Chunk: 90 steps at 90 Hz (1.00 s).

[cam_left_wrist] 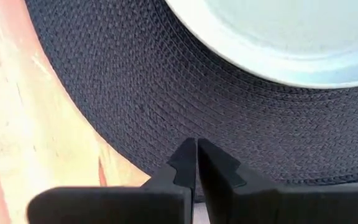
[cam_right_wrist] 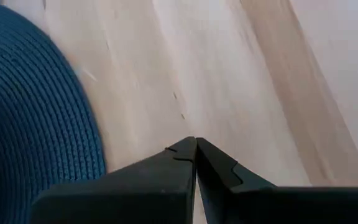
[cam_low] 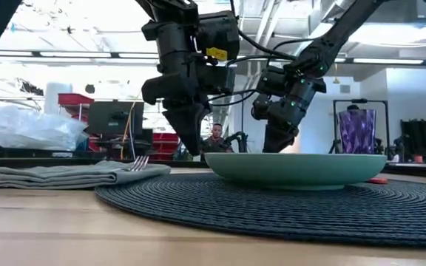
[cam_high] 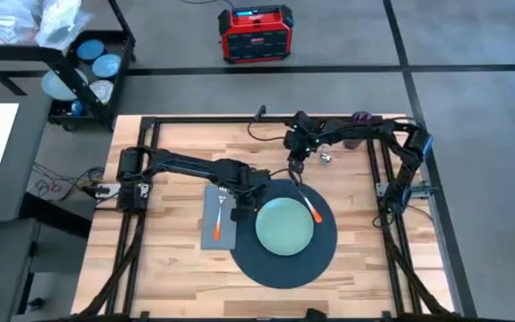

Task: Set table place
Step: Put the orange knife on the blue placemat

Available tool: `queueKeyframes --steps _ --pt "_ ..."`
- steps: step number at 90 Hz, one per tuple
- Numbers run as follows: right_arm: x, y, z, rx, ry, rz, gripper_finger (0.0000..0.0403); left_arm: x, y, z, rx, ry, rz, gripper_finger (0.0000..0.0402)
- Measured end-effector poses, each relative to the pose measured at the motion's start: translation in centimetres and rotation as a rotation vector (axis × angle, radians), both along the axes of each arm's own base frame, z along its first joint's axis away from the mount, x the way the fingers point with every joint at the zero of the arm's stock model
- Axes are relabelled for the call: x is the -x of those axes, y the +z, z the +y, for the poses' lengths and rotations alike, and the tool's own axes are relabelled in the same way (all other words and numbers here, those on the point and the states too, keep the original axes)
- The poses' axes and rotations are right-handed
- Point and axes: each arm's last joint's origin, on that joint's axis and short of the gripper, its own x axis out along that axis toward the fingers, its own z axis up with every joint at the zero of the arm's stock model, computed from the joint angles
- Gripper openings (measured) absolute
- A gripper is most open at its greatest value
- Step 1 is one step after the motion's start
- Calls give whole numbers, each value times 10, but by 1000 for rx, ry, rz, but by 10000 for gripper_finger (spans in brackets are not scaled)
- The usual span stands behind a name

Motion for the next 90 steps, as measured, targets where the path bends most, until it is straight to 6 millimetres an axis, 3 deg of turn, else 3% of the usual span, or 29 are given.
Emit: queueKeyframes --steps 19,46,59,90 --pt "0 -1 1 -29 12 -14 0 0 0 0 1 3 -1 0" --pt "-14 -38 6 -165 42 40 0 0 0 0 5 15 1 0" --pt "-19 -32 8 -156 49 31 0 1 0 0 5 14 5 0" --pt "-6 -15 18 -179 47 113 0 1 0 -2 6 12 7 0"
